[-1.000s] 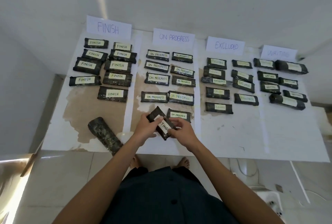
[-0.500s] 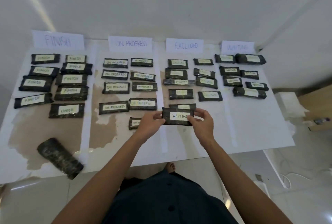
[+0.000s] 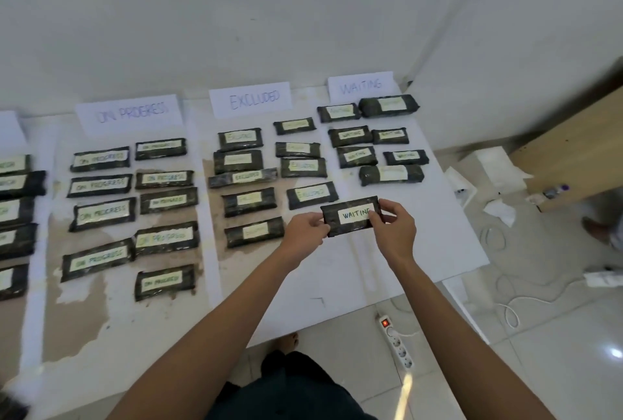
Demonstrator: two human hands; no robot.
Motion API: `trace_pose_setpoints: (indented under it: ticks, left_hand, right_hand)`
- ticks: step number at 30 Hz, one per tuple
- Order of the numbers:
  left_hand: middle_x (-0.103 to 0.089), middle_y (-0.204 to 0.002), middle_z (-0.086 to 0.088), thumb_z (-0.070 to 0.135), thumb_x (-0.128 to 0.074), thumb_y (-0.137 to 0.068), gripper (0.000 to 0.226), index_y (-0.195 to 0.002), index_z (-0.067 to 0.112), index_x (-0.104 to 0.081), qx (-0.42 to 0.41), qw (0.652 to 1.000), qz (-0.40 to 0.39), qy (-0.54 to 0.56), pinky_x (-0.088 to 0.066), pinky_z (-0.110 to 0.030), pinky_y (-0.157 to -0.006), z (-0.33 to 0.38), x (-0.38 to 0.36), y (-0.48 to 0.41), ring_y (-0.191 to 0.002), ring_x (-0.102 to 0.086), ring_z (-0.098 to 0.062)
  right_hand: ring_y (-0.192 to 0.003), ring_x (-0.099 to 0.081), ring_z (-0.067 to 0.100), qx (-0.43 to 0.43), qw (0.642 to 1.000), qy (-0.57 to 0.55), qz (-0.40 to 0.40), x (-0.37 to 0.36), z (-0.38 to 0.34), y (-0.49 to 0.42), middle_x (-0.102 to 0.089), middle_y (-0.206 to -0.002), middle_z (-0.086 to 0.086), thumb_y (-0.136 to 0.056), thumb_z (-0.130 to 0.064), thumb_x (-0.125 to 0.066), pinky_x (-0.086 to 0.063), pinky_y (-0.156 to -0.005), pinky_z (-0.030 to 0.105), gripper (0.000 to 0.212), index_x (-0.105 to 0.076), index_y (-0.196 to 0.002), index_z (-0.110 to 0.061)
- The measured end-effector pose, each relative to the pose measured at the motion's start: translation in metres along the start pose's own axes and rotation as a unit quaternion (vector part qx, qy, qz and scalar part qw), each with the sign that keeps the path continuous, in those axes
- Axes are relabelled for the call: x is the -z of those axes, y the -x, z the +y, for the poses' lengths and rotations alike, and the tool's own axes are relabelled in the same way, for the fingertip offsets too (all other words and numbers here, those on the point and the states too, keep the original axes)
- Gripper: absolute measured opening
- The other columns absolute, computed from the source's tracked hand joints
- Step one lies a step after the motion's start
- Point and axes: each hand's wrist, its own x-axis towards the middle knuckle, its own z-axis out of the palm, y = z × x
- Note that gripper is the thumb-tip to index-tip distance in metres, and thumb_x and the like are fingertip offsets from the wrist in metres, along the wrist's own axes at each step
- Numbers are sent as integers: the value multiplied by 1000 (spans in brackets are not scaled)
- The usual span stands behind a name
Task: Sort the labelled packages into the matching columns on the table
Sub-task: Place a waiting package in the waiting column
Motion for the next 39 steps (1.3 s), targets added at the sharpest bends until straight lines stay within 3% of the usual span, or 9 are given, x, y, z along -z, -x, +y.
trace_pose_setpoints:
  ticks: [7, 10, 15, 18, 20, 23, 27, 39]
  left_hand:
    - [-65, -98, -1, 7, -53, -86, 21, -94, 24, -64, 27, 998, 7, -55, -48, -32, -85, 8, -62, -52, -90, -57, -18]
    - [-64, -109, -1, 11, -56, -86, 26, -110, 11, -65, 47, 996, 4, -79, -45, -28, -87, 7, -80, -71, -103, -58, -19]
    - [-57, -127, -8, 10, -54, -87, 39, -126, 9, -56, 54, 991, 16, -119, -43, -23, -79, 3, -97, -88, -110, -56, -25]
    - [-49, -133, -8, 11, -54, -88, 43, -132, 9, -50, 50, 987, 27, -149, -41, -21, -83, 3, -101, -92, -114, -52, -23]
    - [-45, -137, -8, 14, -54, -89, 45, -134, 10, -47, 29, 981, 17, -193, -38, -19, -87, 3, -99, -91, -119, -49, -23]
    - [-42, -139, -6, 22, -53, -91, 47, -136, 15, -44, -53, 941, -7, -335, -37, -23, -94, 6, -89, -80, -122, -46, -21]
    - [-46, -137, -2, 27, -51, -90, 45, -134, 20, -46, -151, 879, 35, -451, -42, -34, -95, 2, -66, -48, -115, -50, -22]
    - [-52, -129, 0, 29, -54, -89, 42, -130, 19, -50, -136, 875, 196, -421, -41, -35, -94, -44, 58, 59, -114, -50, -22]
  right_hand:
    - [-90, -56, 11, -15, 998, 51, -31, 24, 32, -61, -62, -116, 4, -85, -7, -66, -41, -72, 12, 35, -60, -119, -11]
    - [-90, -57, 13, -21, 997, 67, -44, 24, 48, -82, -61, -116, 6, -83, -6, -67, -43, -78, 17, 37, -60, -118, -11]
    - [-98, -56, 14, -16, 992, 107, -63, 20, 72, -102, -58, -117, 12, -79, -4, -71, -45, -86, 20, 38, -61, -116, -7]
    - [-105, -57, 28, -6, 989, 133, -62, 18, 80, -107, -56, -118, 14, -76, -5, -73, -49, -95, 37, 39, -63, -113, -9]
    - [-109, -52, 33, -9, 985, 159, -66, 19, 77, -105, -55, -120, 14, -77, -9, -71, -45, -97, 38, 40, -61, -116, -11]
    - [-115, -43, 32, -6, 971, 230, -71, 18, 60, -95, -49, -128, 11, -82, -16, -66, -37, -95, 39, 44, -54, -124, -15]
    - [-119, -39, 30, 68, 954, 259, -135, 8, 35, -60, -46, -132, 9, -82, -19, -66, -32, -98, 42, 46, -51, -126, -17]
    - [-117, -40, 18, 241, 877, 256, -327, -61, -42, 68, -44, -129, -3, -87, -22, -61, -29, -98, 29, 41, -51, -127, -23]
